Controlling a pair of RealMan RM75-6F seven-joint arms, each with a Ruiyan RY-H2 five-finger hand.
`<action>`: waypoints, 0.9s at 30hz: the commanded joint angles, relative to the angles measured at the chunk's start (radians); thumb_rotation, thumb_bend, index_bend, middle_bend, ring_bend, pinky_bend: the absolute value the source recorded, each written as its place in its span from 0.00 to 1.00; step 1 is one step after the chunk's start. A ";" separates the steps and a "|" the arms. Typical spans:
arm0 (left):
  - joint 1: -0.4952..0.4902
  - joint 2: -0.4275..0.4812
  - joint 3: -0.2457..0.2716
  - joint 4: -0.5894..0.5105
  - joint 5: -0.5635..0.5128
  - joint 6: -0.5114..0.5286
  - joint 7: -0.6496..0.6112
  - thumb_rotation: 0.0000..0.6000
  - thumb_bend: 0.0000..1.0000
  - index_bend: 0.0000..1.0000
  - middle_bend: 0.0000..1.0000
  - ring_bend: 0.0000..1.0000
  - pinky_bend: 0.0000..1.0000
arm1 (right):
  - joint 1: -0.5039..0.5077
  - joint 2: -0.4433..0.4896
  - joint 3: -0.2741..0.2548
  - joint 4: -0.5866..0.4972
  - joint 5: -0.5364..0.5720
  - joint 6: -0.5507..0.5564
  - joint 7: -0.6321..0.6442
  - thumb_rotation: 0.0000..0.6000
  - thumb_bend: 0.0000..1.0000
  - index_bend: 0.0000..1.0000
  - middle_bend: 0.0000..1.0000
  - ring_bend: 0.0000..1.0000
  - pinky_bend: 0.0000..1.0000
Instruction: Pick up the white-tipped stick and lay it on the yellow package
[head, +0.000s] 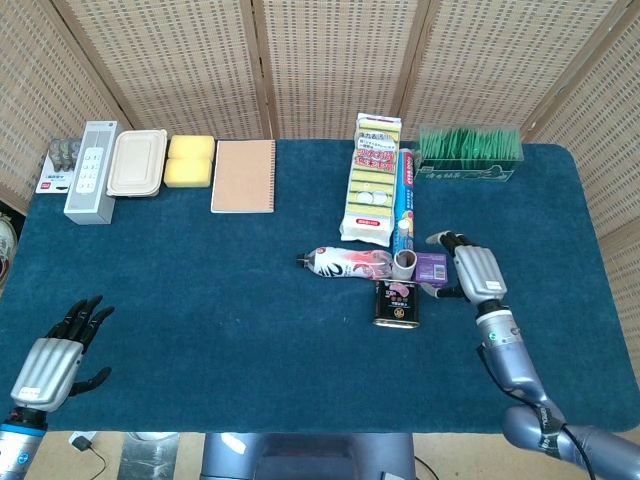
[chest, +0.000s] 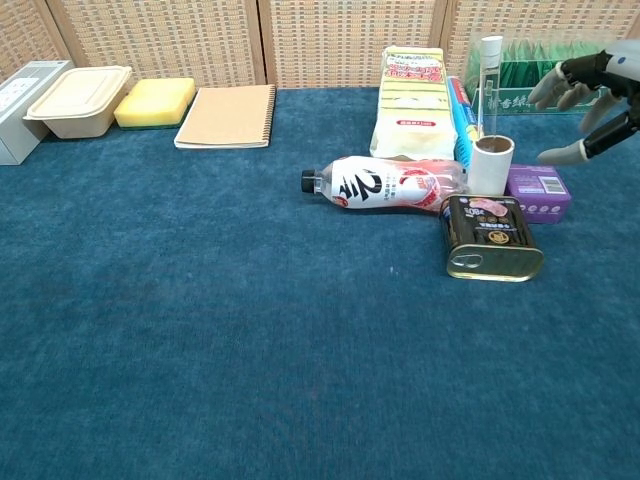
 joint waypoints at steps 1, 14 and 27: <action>0.001 0.000 0.000 -0.001 0.001 0.001 0.000 1.00 0.20 0.10 0.04 0.03 0.27 | 0.022 0.008 0.015 -0.007 0.064 -0.043 -0.012 0.87 0.23 0.27 0.27 0.25 0.34; 0.001 -0.001 0.003 0.000 0.005 0.001 0.002 1.00 0.20 0.10 0.04 0.03 0.27 | 0.098 0.009 0.046 -0.025 0.192 -0.081 -0.078 0.88 0.23 0.27 0.28 0.26 0.35; 0.001 0.003 0.004 -0.001 0.008 0.003 -0.004 1.00 0.20 0.10 0.04 0.03 0.27 | 0.147 -0.020 0.040 -0.046 0.290 -0.055 -0.152 0.88 0.23 0.29 0.30 0.28 0.36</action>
